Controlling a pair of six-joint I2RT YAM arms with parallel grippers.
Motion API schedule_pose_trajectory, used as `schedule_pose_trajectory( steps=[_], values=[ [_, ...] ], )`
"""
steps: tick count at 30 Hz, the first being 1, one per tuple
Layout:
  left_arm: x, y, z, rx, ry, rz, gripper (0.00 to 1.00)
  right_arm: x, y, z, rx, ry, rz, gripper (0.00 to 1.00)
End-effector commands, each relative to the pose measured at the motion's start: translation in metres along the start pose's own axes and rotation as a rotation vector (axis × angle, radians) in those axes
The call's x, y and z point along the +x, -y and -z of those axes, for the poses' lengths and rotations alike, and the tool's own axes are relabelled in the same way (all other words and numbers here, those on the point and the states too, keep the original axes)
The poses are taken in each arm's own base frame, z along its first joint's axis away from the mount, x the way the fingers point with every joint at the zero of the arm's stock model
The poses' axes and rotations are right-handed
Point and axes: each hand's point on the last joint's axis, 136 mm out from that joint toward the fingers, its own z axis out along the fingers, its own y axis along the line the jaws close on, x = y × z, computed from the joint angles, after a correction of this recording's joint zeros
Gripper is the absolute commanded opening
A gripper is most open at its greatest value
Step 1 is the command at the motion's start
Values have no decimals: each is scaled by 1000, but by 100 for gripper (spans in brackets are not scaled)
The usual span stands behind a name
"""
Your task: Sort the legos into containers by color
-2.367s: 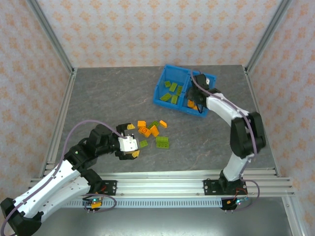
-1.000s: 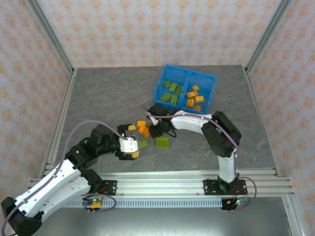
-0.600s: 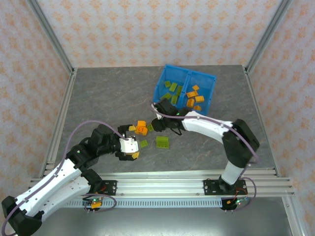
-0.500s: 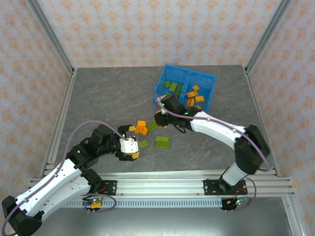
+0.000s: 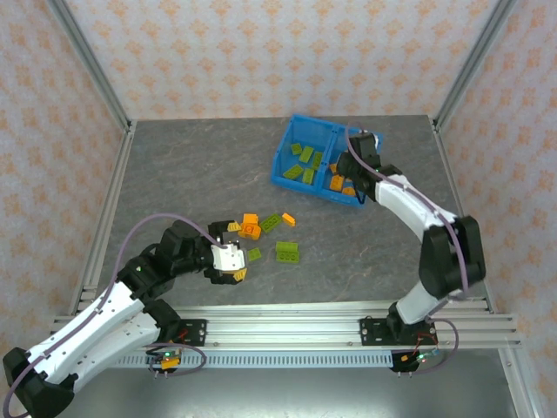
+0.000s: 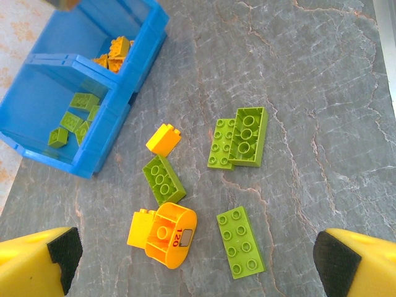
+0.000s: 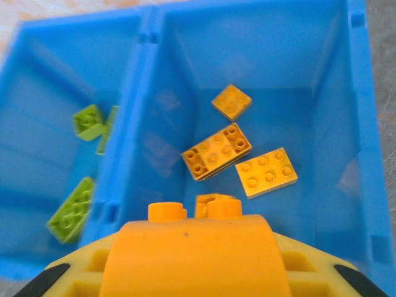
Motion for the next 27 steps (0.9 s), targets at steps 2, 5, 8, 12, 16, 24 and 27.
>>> schedule_pose_trajectory(
  steps=[2, 5, 8, 12, 16, 24, 27],
  values=[
    [-2, -1, 2, -11, 20, 1, 100, 4, 13, -35, 80, -42, -32, 28],
    [-1, -2, 3, -17, 13, 1, 100, 10, 15, -53, 107, -69, -24, 30],
    [1, -1, 4, -20, 8, -2, 100, 10, 12, -60, 104, -74, -32, 35],
    [0, -1, 3, -20, 9, -5, 100, 1, 11, -53, 103, -59, -32, 41],
    [1, 0, 2, -13, 6, -3, 100, -10, 8, -42, 95, -37, -28, 47],
    [4, 1, 0, -5, -2, -4, 100, -31, -3, -4, 27, 12, -45, 53],
    [3, 0, -1, -3, -3, 5, 100, -31, -20, 25, -86, 18, -53, 52]
  ],
)
